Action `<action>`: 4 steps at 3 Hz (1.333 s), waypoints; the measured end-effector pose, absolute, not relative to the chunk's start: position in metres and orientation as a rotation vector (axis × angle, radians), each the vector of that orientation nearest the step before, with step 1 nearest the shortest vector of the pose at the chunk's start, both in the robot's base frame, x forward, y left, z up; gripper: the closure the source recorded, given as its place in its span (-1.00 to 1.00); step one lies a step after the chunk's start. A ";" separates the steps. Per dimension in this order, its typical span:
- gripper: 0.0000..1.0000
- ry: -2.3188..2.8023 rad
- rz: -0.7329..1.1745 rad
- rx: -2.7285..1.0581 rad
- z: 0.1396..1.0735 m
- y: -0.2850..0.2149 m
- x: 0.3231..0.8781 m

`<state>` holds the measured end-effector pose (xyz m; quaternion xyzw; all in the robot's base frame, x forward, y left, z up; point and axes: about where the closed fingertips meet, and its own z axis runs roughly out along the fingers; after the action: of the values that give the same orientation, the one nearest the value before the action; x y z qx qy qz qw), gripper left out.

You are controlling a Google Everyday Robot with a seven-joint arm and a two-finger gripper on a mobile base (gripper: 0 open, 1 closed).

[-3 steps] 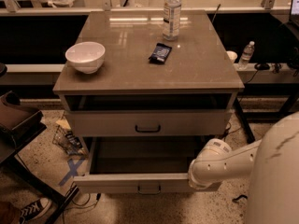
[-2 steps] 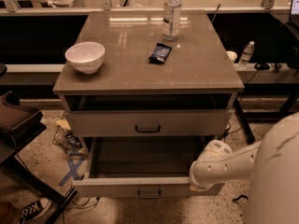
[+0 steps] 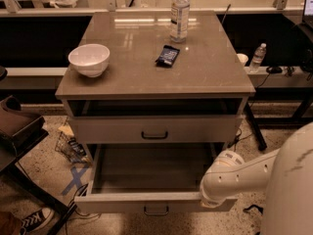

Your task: Open middle drawer

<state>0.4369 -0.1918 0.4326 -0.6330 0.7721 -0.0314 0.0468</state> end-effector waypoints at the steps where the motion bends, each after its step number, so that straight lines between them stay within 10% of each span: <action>1: 1.00 2.356 -0.096 -1.932 0.433 -0.192 0.437; 3: 1.00 2.362 -0.035 -2.043 0.431 -0.189 0.407; 4: 0.63 2.362 -0.035 -2.043 0.431 -0.189 0.407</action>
Offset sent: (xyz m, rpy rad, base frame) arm -0.1502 -0.0047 0.0080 -0.0993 0.4659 0.2898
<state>0.4072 -0.1894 0.4315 -0.6541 0.7563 -0.0110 0.0092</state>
